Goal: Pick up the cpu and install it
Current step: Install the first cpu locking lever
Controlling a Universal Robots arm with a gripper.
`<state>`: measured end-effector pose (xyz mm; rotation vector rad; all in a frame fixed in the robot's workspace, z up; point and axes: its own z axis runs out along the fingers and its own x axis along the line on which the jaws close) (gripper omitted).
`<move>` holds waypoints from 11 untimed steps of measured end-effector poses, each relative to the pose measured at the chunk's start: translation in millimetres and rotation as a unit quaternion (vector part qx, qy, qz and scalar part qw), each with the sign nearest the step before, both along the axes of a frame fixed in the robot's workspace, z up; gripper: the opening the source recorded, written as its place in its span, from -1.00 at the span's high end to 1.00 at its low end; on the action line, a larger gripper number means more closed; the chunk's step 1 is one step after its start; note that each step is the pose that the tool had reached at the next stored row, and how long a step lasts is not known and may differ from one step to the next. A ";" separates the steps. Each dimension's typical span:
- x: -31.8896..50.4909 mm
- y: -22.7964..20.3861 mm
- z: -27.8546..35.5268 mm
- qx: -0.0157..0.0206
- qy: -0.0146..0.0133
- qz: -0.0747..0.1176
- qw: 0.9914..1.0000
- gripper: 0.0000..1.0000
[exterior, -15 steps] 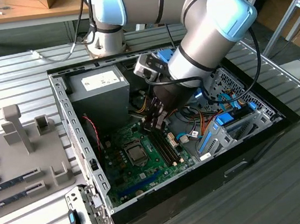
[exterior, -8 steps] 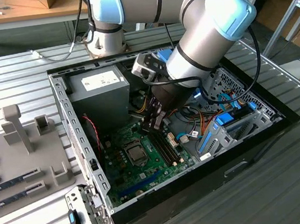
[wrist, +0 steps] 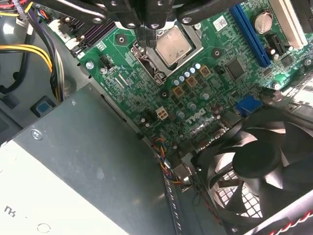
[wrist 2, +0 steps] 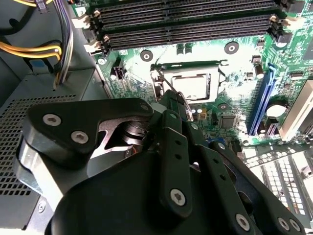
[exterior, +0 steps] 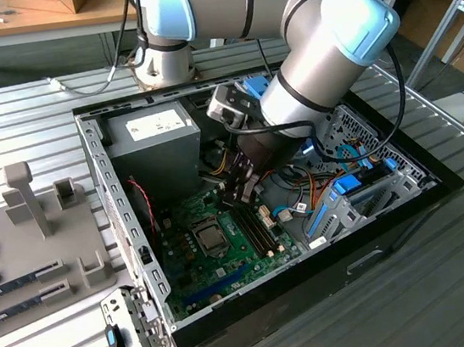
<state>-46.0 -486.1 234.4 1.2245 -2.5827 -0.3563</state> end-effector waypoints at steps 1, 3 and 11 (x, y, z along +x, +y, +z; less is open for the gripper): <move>0.2 -0.6 -0.5 0.000 0.000 0.000 1.000 0.79; 0.3 -1.9 -1.4 0.000 0.000 0.000 1.000 0.79; 0.4 -17.2 -8.8 0.000 0.000 0.000 1.000 0.79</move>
